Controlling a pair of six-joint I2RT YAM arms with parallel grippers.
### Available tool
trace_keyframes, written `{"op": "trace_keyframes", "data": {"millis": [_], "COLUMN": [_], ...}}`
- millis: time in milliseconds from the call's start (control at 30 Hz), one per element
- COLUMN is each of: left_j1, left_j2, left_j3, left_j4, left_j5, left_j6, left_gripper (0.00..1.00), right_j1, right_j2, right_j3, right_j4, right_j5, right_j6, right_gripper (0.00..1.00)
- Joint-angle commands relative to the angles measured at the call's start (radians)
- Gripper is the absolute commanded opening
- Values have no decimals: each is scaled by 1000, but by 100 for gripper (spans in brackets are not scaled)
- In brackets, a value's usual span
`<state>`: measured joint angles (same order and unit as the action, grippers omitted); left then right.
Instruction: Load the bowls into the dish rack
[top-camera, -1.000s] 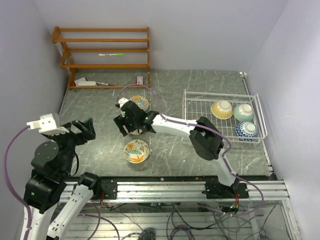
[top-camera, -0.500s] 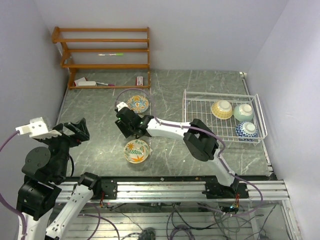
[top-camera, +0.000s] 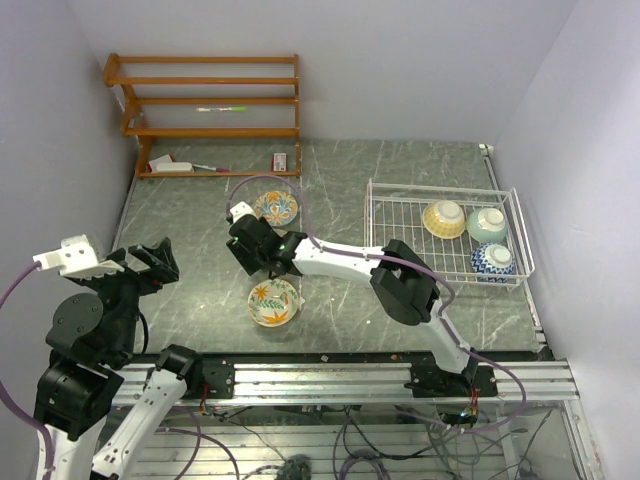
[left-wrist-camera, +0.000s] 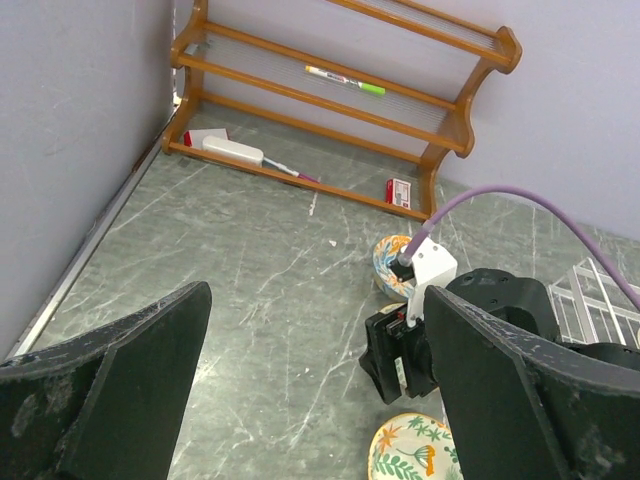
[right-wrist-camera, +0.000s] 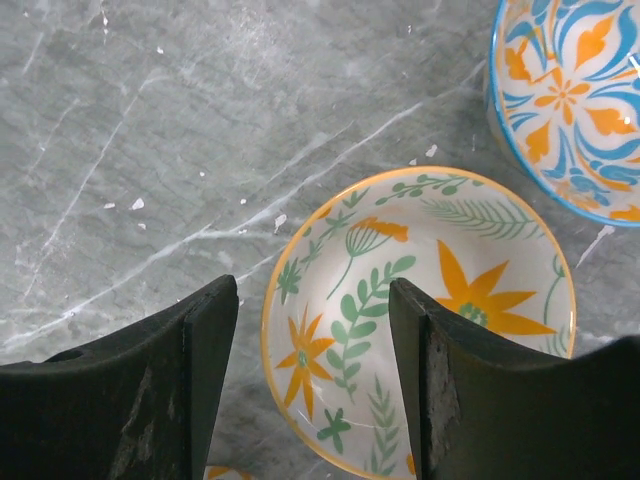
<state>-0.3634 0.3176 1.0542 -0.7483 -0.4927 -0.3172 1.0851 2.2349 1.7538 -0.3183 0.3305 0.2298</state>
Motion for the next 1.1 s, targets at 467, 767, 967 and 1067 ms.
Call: {"op": "trace_keyframes", "data": {"millis": [467, 767, 967, 1067], "left_j1": [7, 7, 7, 7], "left_j2": [-19, -20, -22, -23], "left_j3": [-26, -31, -23, -18], "left_j4": [-7, -8, -14, -21], "left_j5": [-23, -26, -27, -27], "left_j6": [15, 13, 11, 10], "left_gripper": [98, 98, 98, 98], "right_j1": [16, 19, 19, 19], "right_j2": [39, 44, 29, 17], "right_j3": [63, 60, 45, 36], "right_j4": [-47, -45, -25, -22], "right_j5": [76, 99, 83, 81], "right_j6": [-9, -1, -1, 4], "right_gripper": [54, 45, 31, 12]}}
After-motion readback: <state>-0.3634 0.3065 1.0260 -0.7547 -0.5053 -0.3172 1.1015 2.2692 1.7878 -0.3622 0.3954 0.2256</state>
